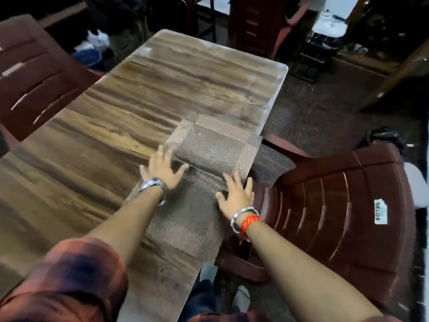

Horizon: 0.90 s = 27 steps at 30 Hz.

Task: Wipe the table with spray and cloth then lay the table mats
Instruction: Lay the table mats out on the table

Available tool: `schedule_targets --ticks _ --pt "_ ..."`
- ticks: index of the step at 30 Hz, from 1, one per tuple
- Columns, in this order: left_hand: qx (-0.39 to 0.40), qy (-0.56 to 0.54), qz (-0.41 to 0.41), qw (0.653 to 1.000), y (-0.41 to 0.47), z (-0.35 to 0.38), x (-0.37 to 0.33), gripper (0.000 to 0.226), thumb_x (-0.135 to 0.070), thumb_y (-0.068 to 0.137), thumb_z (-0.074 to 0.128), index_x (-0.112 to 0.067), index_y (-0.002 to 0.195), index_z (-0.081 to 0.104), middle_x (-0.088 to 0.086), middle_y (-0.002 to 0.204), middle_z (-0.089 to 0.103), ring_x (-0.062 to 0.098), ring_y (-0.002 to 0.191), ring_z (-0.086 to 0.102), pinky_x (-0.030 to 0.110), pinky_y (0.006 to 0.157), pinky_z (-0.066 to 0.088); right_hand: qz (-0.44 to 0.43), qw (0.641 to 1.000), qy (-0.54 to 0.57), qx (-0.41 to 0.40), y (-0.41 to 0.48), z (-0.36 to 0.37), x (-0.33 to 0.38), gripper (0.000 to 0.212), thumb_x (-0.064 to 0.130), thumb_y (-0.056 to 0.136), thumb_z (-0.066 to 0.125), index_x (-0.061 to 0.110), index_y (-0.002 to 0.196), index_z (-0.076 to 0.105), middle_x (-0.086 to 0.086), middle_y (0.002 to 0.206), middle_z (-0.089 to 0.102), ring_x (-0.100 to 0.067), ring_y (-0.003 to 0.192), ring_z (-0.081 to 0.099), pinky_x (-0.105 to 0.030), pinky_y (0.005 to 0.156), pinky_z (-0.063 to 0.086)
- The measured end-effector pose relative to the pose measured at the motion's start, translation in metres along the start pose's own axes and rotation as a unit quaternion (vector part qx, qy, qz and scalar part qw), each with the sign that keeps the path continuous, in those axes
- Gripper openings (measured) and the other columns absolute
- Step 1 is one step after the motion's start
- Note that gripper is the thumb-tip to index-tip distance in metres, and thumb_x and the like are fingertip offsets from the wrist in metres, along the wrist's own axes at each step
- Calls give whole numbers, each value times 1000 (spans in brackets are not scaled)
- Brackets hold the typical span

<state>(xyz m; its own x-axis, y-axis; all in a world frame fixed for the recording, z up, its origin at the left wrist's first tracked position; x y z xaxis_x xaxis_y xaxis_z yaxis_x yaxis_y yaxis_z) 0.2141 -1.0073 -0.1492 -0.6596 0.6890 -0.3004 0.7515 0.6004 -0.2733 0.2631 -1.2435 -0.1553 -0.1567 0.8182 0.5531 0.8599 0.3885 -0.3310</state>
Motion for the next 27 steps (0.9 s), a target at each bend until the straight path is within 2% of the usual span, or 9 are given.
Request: schedule_targets --ticks 3,6,10,16,27 --pt "93 46 12 995 -2 42 -21 83 -87 77 22 -52 148 -1 -13 160 -15 25 148 -12 66 110 -3 2 992 -95 85 6 30 -5 73 44 96 47 32 156 8 -1 165 -8 -42 148 -14 -52 120 2" --pt "123 65 -7 990 7 58 -27 87 -94 68 13 -57 144 -9 -12 157 -26 28 145 -23 69 107 -8 -10 988 -122 99 17 36 -8 73 49 97 41 32 156 0 -3 164 -17 -43 146 -21 -48 120 -5" --pt "101 70 -1 992 25 59 -30 91 -98 62 11 -59 142 -12 -9 157 -28 29 144 -26 71 105 -11 -21 985 -142 92 35 32 -6 72 52 98 35 31 156 -2 -3 163 -18 -41 144 -26 -46 119 -9" --pt "64 54 -13 996 44 55 -37 93 -100 58 13 -62 141 -7 12 156 -29 32 143 -26 68 107 -13 -27 984 -163 74 56 27 -8 70 55 98 31 34 155 -2 0 163 -18 -38 145 -26 -47 120 -5" --pt "52 46 -13 998 48 53 -41 95 -102 56 13 -63 141 -4 12 157 -26 33 143 -26 67 107 -15 -23 985 -156 69 63 28 -13 70 59 96 32 40 154 -2 7 163 -20 -34 146 -27 -55 119 0"
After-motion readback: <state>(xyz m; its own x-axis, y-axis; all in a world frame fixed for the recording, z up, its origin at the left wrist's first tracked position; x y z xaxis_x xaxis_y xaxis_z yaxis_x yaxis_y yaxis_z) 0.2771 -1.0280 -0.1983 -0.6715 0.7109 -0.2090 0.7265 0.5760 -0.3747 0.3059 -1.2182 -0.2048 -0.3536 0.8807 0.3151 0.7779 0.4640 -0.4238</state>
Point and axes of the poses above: each hand's wrist, its own y-axis towards the middle knuckle, its own z-axis out of the palm, x = y × z, the point moved 7 cm from there along y, towards the middle knuckle
